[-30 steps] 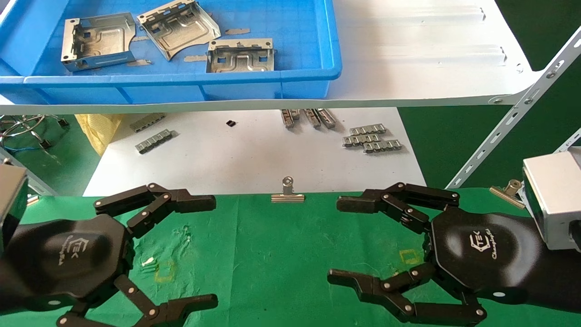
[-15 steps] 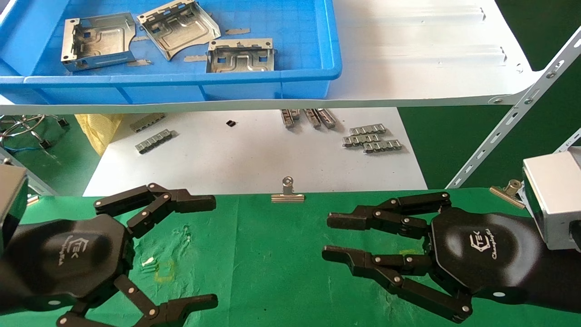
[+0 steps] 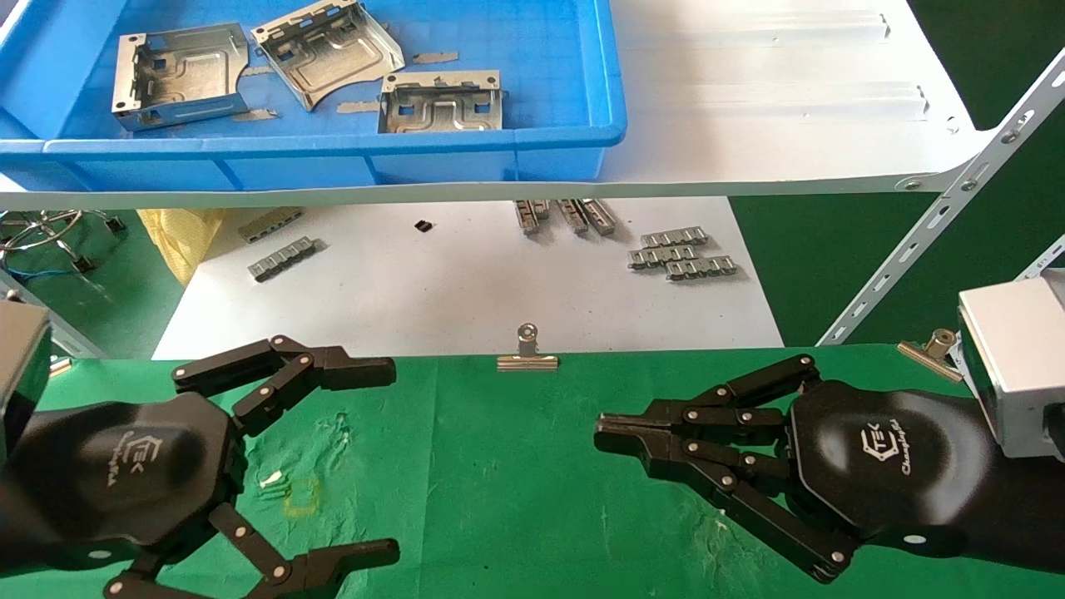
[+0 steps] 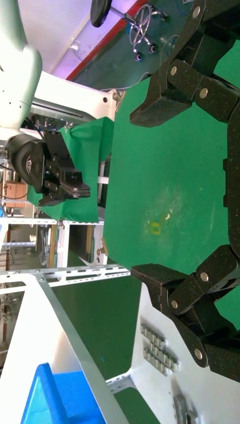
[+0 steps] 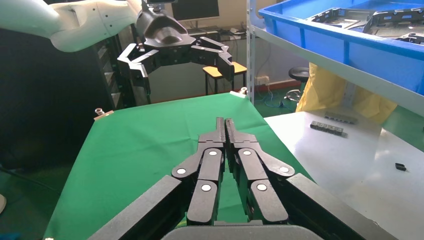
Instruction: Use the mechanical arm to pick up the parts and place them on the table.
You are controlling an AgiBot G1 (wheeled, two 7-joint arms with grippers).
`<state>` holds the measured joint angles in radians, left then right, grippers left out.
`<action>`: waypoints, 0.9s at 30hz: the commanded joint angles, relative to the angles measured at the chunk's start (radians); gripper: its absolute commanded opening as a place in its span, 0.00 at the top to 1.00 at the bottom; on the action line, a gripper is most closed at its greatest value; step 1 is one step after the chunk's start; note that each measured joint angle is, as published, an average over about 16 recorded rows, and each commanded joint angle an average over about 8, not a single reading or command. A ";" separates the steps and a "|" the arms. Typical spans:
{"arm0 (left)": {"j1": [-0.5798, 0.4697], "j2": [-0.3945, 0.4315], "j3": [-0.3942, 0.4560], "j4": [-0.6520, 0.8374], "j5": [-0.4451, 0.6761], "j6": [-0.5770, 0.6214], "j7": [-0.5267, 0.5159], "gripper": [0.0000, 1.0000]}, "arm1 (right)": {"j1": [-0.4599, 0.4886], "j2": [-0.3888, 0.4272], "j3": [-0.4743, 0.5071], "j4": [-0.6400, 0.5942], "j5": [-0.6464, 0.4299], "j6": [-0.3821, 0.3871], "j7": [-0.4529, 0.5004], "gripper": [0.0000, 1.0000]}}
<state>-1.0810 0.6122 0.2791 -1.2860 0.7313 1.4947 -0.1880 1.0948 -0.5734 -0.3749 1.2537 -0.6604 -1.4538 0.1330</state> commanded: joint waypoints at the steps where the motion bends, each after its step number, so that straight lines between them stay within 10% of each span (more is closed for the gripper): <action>1: 0.005 -0.001 0.000 0.002 0.000 0.001 0.001 0.00 | 0.000 0.000 0.000 0.000 0.000 0.000 0.000 1.00; 13: -0.339 0.083 0.047 0.068 0.131 -0.027 -0.079 0.00 | 0.000 0.000 0.000 0.000 0.000 0.000 0.000 1.00; 27: -0.857 0.329 0.206 0.774 0.567 -0.234 0.058 0.00 | 0.000 0.000 0.000 0.000 0.000 0.000 0.000 1.00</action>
<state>-1.9192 0.9378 0.4841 -0.5420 1.2850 1.2672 -0.1365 1.0949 -0.5734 -0.3751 1.2536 -0.6604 -1.4538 0.1329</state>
